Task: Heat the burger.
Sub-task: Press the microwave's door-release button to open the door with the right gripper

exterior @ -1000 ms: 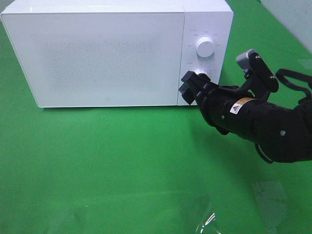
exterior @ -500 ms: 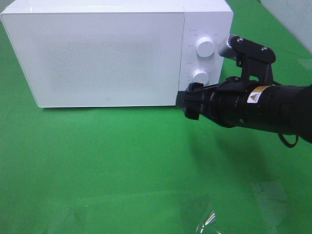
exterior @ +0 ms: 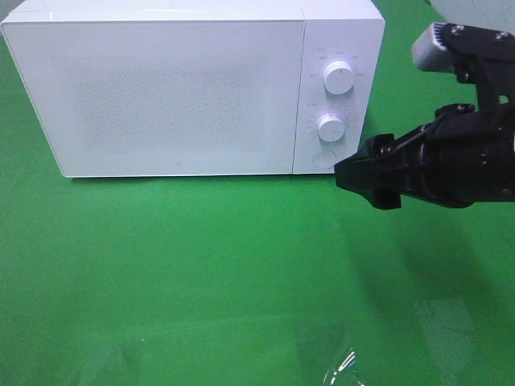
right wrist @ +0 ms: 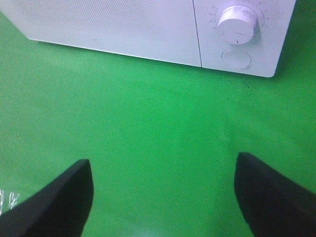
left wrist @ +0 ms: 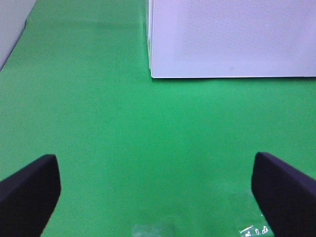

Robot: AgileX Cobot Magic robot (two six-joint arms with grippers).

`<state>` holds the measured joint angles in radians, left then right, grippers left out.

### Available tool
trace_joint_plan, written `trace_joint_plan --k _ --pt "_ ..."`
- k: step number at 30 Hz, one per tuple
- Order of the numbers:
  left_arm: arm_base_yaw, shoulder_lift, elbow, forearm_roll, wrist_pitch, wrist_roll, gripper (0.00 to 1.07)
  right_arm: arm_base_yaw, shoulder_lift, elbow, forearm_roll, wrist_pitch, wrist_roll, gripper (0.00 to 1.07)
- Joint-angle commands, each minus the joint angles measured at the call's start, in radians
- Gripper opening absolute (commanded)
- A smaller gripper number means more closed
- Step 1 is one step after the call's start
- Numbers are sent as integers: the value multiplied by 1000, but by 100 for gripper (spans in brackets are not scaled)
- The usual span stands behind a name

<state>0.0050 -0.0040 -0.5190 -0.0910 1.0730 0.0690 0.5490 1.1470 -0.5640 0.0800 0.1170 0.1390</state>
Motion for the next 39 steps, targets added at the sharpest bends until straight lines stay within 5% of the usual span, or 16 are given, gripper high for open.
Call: trace_joint_plan --k 1,22,39 --pt "2 -17 1 -6 -3 -5 97 -5 -117 -3 -51 131 -13 76" --pt "2 -17 1 -6 -3 -5 97 -18 -566 -1 -85 543 2 76" --pt "2 -17 1 -6 -3 -5 97 -338 -1020 -1 -152 761 -8 76"
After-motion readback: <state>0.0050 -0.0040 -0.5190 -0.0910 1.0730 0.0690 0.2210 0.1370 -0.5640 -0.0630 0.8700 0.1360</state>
